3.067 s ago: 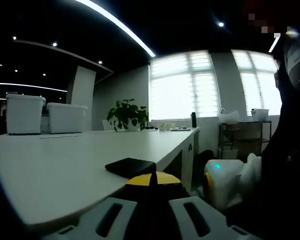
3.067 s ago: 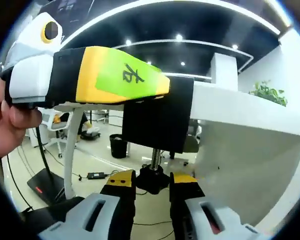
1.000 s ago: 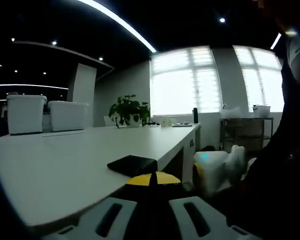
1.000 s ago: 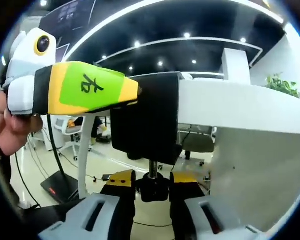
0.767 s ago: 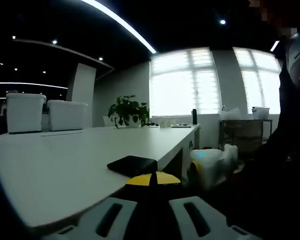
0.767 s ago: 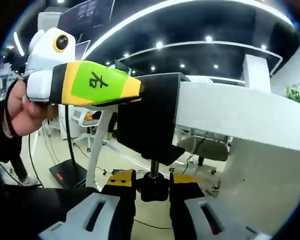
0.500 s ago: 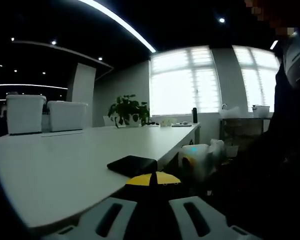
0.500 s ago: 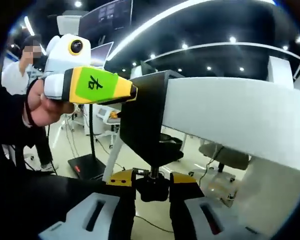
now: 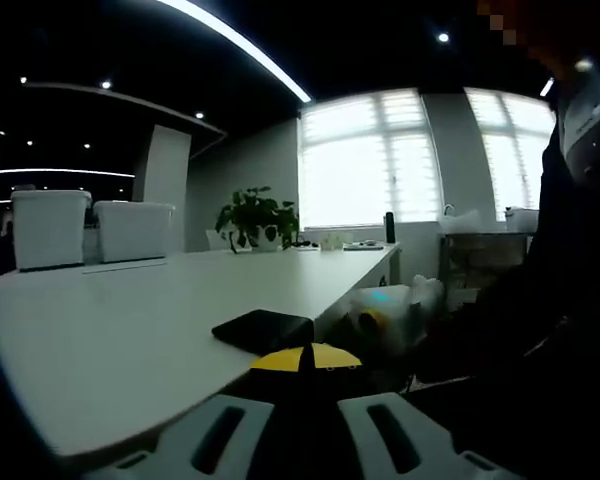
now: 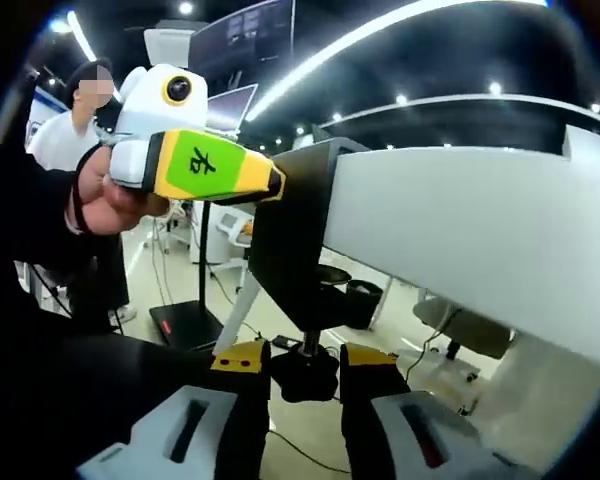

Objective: Clamp the fixed fixture on the desktop, loosen the retaining clip, secure it to the edge of the desk, and tighten the retaining clip.

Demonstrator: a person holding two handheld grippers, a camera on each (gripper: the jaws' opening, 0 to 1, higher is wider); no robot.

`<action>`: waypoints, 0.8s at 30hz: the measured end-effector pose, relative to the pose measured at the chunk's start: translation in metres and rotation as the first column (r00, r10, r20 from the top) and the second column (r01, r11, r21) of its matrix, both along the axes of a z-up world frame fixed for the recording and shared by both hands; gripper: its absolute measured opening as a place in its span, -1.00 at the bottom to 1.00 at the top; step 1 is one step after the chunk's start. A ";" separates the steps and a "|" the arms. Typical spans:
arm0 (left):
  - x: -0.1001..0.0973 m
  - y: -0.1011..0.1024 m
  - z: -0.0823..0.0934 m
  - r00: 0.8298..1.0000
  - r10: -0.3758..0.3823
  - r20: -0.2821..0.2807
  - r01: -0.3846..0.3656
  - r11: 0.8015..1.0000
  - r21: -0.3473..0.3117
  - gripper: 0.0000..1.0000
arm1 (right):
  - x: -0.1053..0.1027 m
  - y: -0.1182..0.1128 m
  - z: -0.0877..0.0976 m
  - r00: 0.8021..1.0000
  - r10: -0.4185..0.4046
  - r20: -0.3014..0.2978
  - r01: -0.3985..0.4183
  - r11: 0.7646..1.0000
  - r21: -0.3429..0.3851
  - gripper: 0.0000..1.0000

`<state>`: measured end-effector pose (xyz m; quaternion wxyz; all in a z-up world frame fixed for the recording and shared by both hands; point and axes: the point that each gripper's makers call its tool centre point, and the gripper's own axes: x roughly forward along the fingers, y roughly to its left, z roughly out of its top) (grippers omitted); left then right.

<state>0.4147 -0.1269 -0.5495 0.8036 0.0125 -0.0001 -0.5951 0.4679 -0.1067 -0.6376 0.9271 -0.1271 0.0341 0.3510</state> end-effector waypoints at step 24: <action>-0.008 -0.002 0.000 1.000 -0.017 -0.003 0.017 0.999 -0.042 -0.96 | 0.009 -0.023 -0.011 0.785 -0.610 -0.113 0.620 0.771 0.147 -0.42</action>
